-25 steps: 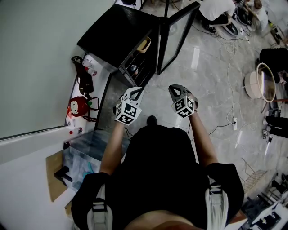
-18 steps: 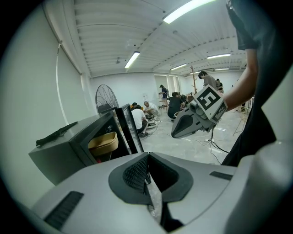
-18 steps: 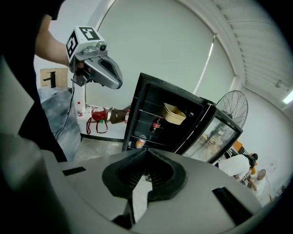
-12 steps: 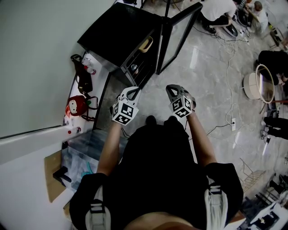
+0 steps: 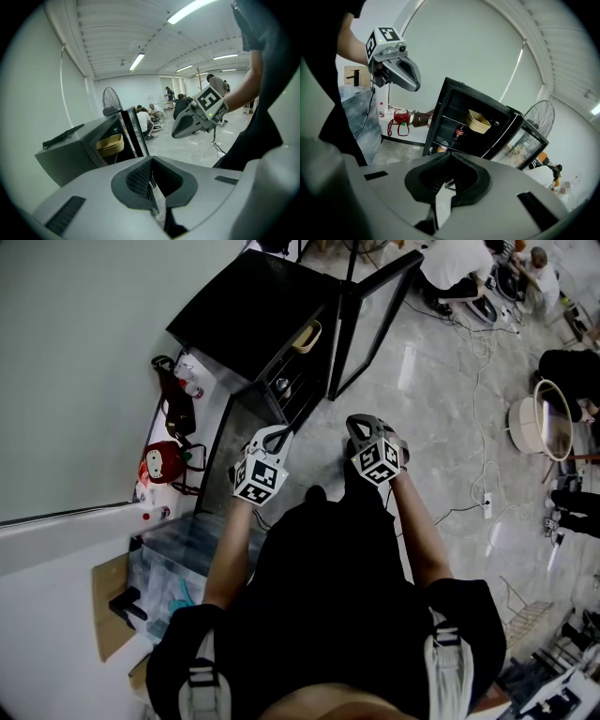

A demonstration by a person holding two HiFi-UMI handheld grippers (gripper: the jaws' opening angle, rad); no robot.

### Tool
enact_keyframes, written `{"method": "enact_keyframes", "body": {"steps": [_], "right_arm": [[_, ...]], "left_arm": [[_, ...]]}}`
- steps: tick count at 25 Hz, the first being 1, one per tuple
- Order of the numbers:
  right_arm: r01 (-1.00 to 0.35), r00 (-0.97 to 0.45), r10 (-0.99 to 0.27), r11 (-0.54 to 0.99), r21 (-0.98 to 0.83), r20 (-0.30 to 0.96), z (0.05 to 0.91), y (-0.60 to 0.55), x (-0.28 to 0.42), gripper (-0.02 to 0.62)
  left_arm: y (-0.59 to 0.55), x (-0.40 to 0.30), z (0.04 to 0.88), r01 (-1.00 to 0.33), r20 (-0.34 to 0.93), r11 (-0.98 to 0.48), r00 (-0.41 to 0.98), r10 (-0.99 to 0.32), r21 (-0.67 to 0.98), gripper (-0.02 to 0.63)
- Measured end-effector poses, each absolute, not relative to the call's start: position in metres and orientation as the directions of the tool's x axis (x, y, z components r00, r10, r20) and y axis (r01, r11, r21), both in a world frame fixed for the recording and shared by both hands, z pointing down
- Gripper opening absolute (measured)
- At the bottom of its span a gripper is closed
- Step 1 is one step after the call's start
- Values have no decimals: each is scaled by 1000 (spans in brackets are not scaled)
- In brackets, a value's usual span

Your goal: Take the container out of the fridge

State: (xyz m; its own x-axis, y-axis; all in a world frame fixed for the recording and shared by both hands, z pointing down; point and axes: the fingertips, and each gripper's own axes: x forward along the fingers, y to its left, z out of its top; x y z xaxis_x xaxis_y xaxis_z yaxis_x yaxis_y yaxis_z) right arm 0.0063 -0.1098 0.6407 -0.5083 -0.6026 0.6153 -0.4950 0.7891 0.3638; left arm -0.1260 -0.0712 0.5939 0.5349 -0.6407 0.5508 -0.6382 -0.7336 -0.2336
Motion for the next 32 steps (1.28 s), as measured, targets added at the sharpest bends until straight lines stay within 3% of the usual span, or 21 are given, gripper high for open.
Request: {"method": "enact_keyframes", "body": {"steps": [32], "right_arm": [[-351,-616,-544,837,420,569,613,-251,-4,-2]], "left_arm": [[-152,-131,586,-789,553,-574,384,-739,-219,20]]}}
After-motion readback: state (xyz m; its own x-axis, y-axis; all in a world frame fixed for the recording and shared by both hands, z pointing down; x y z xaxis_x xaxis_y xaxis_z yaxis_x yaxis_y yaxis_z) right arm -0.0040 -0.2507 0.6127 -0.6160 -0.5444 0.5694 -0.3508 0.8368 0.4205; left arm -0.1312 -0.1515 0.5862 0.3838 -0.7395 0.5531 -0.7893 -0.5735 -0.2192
